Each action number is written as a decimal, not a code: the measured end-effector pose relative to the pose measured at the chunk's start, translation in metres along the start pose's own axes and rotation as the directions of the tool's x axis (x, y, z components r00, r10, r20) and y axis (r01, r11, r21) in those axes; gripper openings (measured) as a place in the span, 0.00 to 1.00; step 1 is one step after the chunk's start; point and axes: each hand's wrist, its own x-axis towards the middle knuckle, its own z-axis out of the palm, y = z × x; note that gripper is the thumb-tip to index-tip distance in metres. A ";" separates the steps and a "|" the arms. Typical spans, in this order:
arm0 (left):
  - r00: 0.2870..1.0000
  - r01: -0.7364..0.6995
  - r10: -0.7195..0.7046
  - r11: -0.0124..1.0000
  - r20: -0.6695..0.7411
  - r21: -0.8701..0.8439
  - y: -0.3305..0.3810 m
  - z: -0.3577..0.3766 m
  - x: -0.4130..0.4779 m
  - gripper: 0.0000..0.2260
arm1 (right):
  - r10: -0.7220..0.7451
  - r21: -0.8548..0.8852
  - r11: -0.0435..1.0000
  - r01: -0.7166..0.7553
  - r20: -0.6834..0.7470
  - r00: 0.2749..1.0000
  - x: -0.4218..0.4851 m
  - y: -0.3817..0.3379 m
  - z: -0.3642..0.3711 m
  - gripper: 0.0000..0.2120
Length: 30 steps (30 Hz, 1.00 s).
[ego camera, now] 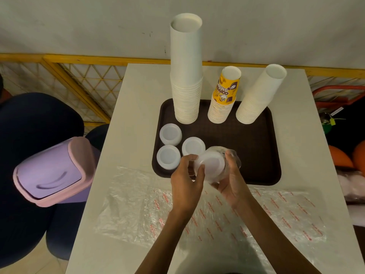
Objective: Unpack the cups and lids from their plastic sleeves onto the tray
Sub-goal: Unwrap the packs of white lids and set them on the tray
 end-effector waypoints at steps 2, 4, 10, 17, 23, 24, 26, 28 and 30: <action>1.000 0.022 -0.023 0.999 -0.021 -0.038 -0.001 0.000 0.001 0.10 | 0.004 -0.028 1.000 -0.005 -0.028 1.000 0.003 0.001 -0.002 0.13; 0.997 0.053 -0.057 0.995 -0.044 -0.081 -0.002 0.000 0.004 0.10 | 0.005 -0.061 0.998 -0.007 -0.043 0.999 0.005 0.002 -0.003 0.09; 0.958 0.256 -0.283 0.916 -0.045 -0.308 -0.007 -0.009 0.029 0.09 | 0.031 -0.067 0.997 -0.040 -0.123 0.992 0.014 0.003 -0.004 0.15; 0.894 0.361 -0.427 0.866 -0.135 -0.347 -0.023 -0.032 0.093 0.09 | 0.068 -0.037 0.997 -0.074 -0.142 0.988 0.023 0.000 -0.008 0.14; 0.860 0.449 -0.469 0.883 -0.201 -0.138 -0.053 -0.039 0.138 0.15 | 0.037 -0.078 0.996 -0.049 -0.146 0.989 0.027 -0.005 -0.010 0.09; 0.864 0.454 -0.466 0.885 -0.190 -0.107 -0.055 -0.038 0.143 0.15 | 0.036 -0.079 0.996 -0.048 -0.149 0.988 0.028 -0.006 -0.009 0.09; 0.875 0.456 -0.454 0.889 -0.168 -0.027 -0.058 -0.034 0.151 0.15 | 0.039 -0.084 0.995 -0.052 -0.154 0.987 0.029 -0.007 -0.009 0.09; 0.883 0.455 -0.445 0.889 -0.152 0.043 -0.059 -0.029 0.156 0.14 | 0.047 -0.085 0.995 -0.061 -0.156 0.987 0.030 -0.007 -0.009 0.09; 0.889 0.449 -0.433 0.887 -0.147 0.109 -0.061 -0.025 0.159 0.14 | 0.050 -0.083 0.995 -0.063 -0.155 0.987 0.031 -0.008 -0.010 0.08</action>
